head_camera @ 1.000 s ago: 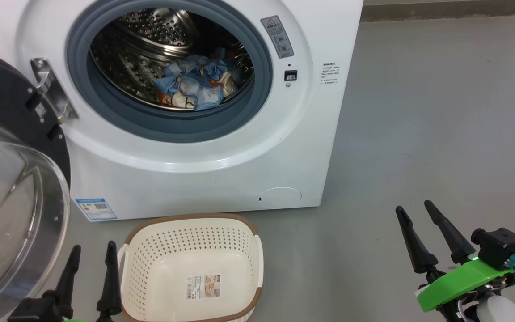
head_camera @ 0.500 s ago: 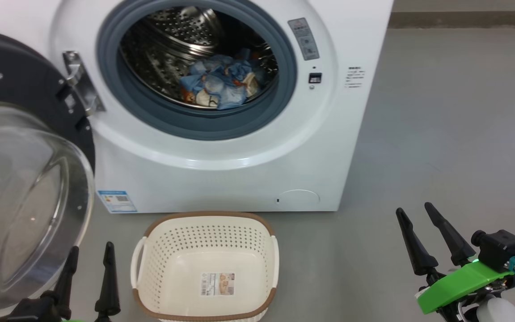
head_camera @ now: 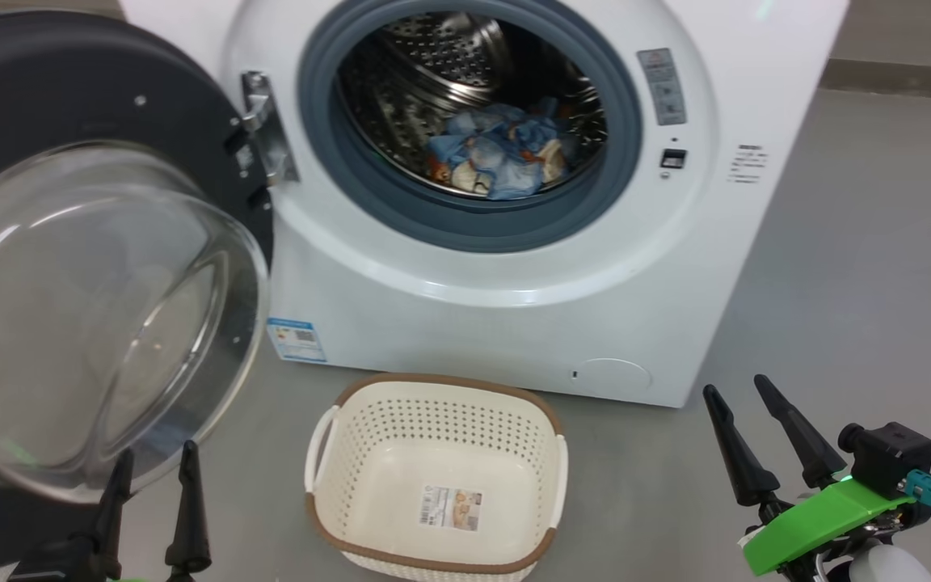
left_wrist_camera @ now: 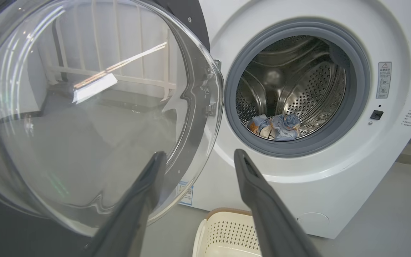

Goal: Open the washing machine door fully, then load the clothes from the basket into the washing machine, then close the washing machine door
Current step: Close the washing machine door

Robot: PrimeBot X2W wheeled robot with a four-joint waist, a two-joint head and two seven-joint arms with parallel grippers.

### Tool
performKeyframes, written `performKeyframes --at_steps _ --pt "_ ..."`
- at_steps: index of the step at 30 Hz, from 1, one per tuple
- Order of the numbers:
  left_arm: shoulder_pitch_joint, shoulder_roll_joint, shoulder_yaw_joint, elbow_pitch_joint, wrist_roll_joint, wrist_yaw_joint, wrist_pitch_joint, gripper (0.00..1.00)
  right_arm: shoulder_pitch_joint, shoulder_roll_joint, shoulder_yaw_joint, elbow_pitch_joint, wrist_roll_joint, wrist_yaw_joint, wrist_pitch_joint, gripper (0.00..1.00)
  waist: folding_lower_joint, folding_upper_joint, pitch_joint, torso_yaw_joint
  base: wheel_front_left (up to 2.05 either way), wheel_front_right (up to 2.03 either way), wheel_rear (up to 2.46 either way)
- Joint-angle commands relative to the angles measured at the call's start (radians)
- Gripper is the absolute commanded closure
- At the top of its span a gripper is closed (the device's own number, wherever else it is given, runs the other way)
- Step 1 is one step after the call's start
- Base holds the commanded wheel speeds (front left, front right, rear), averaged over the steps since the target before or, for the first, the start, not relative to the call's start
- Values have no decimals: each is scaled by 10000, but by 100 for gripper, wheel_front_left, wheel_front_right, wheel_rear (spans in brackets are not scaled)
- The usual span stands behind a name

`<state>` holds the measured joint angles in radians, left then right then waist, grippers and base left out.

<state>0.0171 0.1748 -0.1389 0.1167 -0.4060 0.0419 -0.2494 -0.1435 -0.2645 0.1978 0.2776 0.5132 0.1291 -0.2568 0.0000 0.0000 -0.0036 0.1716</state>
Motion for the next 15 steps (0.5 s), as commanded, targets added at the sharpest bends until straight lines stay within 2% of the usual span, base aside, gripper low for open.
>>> performKeyframes --at_steps 1,15 --pt "-159 204 373 -160 112 143 -78 0 -79 -68 223 -186 103 16 -49 0 0 0 -38 498 0 0 0" --pt "-79 183 421 -198 202 597 -58 0 -25 34 251 -159 116 16 -49 0 0 0 -167 1910 0 0 0"
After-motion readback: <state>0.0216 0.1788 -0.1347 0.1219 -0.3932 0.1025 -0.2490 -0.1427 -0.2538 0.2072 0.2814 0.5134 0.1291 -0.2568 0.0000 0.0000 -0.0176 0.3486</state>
